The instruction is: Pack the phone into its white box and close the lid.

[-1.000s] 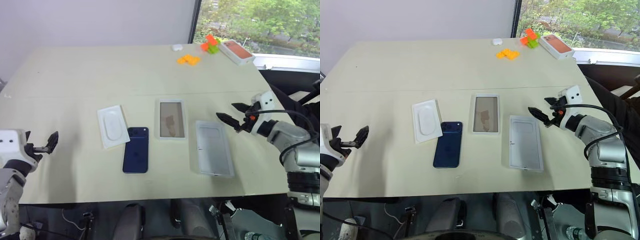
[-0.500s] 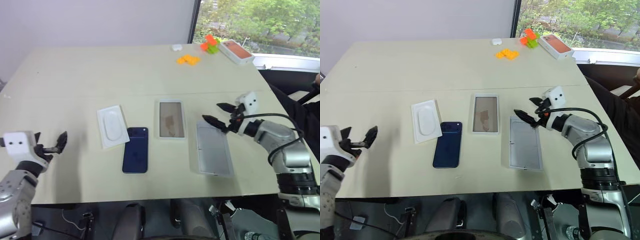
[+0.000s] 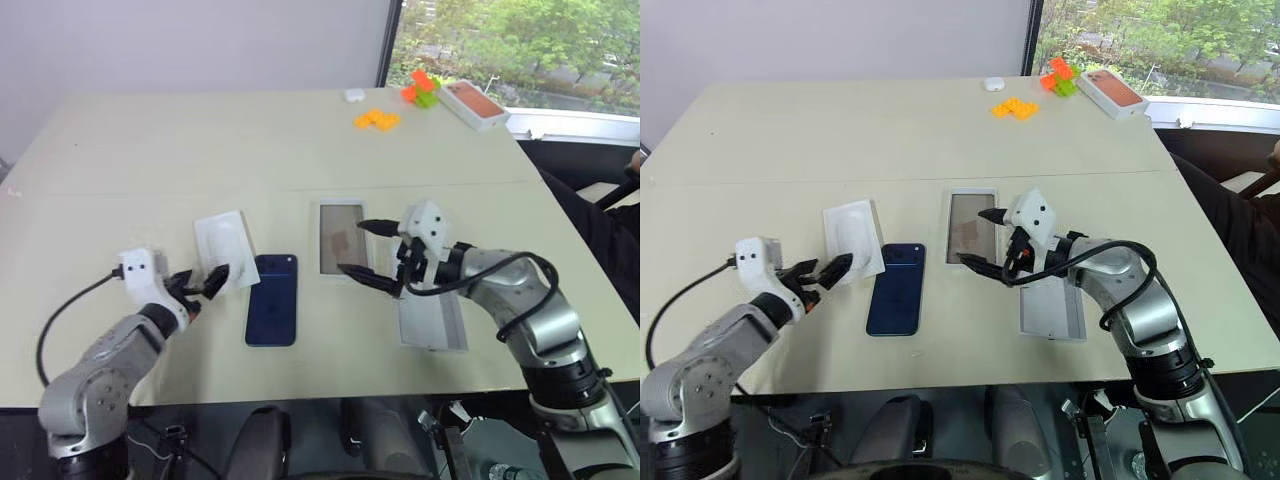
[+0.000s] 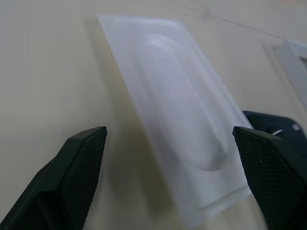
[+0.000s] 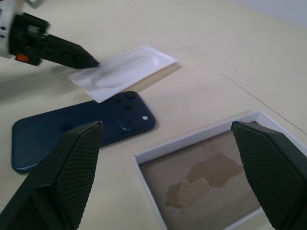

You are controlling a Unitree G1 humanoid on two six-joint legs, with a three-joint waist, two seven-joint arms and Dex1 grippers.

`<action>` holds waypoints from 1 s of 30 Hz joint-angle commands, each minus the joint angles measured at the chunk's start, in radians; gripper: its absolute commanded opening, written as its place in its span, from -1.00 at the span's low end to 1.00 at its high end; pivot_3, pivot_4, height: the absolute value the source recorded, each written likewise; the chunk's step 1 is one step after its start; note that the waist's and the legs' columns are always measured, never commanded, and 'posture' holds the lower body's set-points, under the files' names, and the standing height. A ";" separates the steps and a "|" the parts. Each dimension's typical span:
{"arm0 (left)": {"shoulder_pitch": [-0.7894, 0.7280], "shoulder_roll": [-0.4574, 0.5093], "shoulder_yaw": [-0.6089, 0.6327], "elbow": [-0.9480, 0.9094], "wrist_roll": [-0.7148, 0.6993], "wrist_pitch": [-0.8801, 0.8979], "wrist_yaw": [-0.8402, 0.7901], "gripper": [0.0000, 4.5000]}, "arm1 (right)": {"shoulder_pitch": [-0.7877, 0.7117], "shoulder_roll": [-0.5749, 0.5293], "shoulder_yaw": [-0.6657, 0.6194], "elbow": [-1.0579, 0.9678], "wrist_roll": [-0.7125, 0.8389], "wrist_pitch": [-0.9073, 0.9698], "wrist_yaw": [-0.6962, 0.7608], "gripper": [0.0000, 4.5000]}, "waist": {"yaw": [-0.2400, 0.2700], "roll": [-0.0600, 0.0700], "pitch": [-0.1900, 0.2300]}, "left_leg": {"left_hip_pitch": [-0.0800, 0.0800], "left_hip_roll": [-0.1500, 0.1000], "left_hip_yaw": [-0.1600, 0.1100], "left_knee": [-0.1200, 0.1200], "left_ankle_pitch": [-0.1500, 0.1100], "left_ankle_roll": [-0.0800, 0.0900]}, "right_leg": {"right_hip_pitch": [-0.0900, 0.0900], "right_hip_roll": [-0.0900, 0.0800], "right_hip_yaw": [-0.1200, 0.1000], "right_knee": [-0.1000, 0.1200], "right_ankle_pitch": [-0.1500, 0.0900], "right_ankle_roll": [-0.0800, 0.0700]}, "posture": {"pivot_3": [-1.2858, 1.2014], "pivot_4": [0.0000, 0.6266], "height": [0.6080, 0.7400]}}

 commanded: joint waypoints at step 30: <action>-0.005 -0.088 0.164 0.035 -0.577 -0.014 0.421 -0.93 | 0.039 -0.009 0.075 -0.094 -0.026 -0.029 0.049 1.00 | 0.002 -0.001 0.000 | 0.002 -0.003 -0.001 0.000 0.000 0.000 | 0.002 0.000 0.000 0.001 -0.001 -0.001 | 0.03 -0.52 1.00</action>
